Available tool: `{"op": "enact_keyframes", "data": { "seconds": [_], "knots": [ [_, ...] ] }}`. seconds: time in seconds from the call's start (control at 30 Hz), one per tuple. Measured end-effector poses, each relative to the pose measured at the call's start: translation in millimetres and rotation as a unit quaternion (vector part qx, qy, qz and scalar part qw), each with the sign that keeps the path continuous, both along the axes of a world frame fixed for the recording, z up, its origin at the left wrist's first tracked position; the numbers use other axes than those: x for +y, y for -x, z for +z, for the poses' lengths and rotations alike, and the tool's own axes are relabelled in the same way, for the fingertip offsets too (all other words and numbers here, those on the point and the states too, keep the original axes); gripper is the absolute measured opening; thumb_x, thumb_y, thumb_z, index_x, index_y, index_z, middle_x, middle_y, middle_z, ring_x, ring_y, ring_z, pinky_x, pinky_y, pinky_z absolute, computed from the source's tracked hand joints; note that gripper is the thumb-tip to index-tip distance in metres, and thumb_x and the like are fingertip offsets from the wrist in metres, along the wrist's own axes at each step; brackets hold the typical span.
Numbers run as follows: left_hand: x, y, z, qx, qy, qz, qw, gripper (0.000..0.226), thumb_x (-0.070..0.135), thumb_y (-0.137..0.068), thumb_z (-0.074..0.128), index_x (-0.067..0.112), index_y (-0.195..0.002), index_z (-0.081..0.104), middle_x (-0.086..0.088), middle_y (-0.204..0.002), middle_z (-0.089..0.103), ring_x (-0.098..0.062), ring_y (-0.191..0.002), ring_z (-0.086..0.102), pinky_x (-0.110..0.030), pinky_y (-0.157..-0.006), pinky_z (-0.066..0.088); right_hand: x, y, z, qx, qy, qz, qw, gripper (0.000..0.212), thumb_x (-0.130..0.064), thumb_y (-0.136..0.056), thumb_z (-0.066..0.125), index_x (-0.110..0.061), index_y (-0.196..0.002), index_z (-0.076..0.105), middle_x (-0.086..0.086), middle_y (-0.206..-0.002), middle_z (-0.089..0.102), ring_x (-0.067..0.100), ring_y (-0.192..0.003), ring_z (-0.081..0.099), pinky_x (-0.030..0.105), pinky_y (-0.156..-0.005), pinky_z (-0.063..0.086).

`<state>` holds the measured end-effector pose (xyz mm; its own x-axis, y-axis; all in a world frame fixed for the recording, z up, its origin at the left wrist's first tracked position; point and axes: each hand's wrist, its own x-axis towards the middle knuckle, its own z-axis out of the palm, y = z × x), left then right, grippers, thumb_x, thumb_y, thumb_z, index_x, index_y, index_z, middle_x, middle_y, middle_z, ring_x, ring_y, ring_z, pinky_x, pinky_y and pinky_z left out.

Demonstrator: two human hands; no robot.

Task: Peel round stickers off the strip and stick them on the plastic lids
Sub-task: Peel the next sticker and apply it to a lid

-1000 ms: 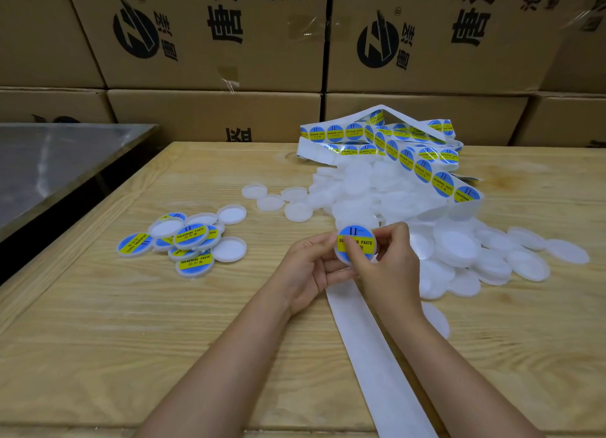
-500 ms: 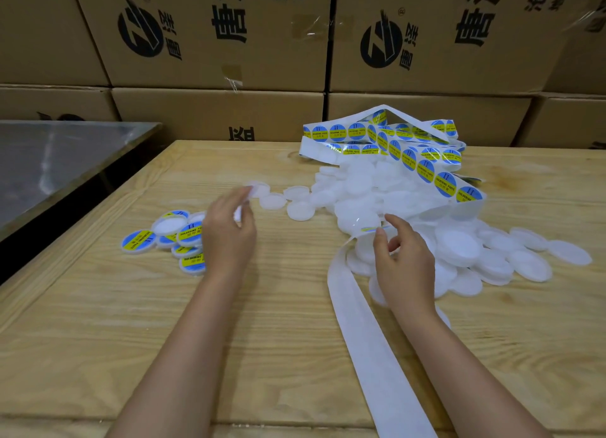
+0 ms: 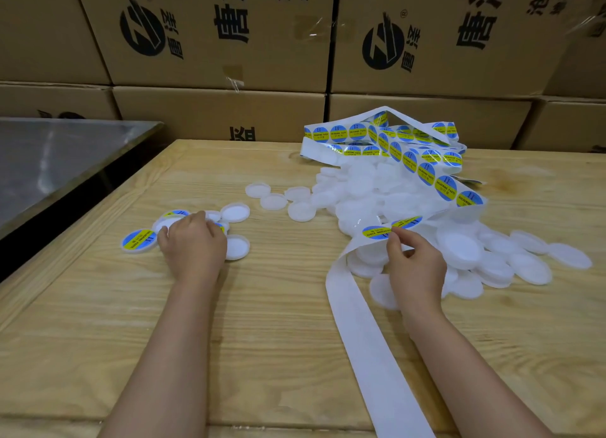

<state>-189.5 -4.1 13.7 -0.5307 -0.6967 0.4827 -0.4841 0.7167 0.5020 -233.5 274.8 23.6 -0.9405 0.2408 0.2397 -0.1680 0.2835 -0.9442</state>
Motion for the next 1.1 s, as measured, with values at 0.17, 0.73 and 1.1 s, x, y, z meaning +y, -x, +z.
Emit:
{"op": "enact_keyframes", "data": {
  "seconds": [0.17,0.73,1.1],
  "knots": [
    [19,2,10,0.086,0.07,-0.093,0.989,0.031,0.013,-0.089,0.049,0.001,-0.115,0.062,-0.015,-0.118,0.063,-0.032,-0.112,0.056,-0.049,-0.107,0.025,1,2,0,-0.001,0.049,-0.024,0.998,0.008,-0.021,-0.087,0.062,-0.023,-0.09,0.069,-0.021,-0.078,0.063,-0.005,-0.061,0.055,0.015,-0.061,0.04],
    [141,14,8,0.071,-0.069,-0.514,0.852,0.045,-0.001,-0.094,0.045,0.01,-0.138,0.044,-0.003,-0.143,0.045,-0.012,-0.131,0.04,-0.004,-0.103,0.02,-11,-6,1,0.004,0.041,0.088,0.995,0.049,0.002,-0.08,0.057,-0.025,-0.12,0.053,-0.007,-0.061,0.051,0.021,-0.068,0.058,0.028,-0.072,0.048],
    [140,13,9,0.06,-0.081,-0.513,0.852,0.038,0.004,-0.089,0.057,0.013,-0.126,0.057,0.002,-0.126,0.059,-0.012,-0.119,0.049,-0.015,-0.1,0.032,-14,-14,5,0.045,0.071,0.143,0.986,0.032,-0.007,-0.088,0.057,-0.03,-0.11,0.061,-0.013,-0.08,0.064,-0.001,-0.07,0.06,0.014,-0.071,0.048]
  ]
}}
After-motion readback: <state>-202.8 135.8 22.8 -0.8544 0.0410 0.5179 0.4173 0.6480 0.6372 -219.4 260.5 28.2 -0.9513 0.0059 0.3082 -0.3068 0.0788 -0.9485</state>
